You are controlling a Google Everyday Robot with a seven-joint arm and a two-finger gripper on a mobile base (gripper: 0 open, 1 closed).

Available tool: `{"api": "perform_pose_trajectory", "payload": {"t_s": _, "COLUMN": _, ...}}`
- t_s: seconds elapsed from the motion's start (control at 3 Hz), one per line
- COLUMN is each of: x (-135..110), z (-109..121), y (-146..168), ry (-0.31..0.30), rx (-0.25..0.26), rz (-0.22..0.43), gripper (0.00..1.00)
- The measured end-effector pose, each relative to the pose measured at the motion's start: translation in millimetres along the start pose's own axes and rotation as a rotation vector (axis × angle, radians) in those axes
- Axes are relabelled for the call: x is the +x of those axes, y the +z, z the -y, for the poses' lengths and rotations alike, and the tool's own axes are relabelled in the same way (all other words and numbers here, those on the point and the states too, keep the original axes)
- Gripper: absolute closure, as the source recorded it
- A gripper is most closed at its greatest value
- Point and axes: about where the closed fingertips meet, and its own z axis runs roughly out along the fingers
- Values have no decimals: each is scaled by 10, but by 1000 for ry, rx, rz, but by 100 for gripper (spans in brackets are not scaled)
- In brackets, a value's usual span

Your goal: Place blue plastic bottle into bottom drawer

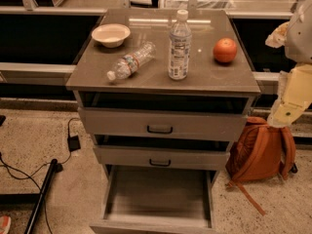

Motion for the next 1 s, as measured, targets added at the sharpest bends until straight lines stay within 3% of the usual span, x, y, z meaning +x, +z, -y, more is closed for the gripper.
{"api": "perform_pose_trajectory", "payload": {"t_s": 0.67, "x": -20, "z": 29, "y": -17, "ry": 8, "rx": -2, "rz": 34, "gripper": 0}}
{"api": "perform_pose_trajectory", "payload": {"t_s": 1.0, "x": -415, "z": 333, "y": 133, "ry": 6, "rx": -19, "rz": 182, "gripper": 0}}
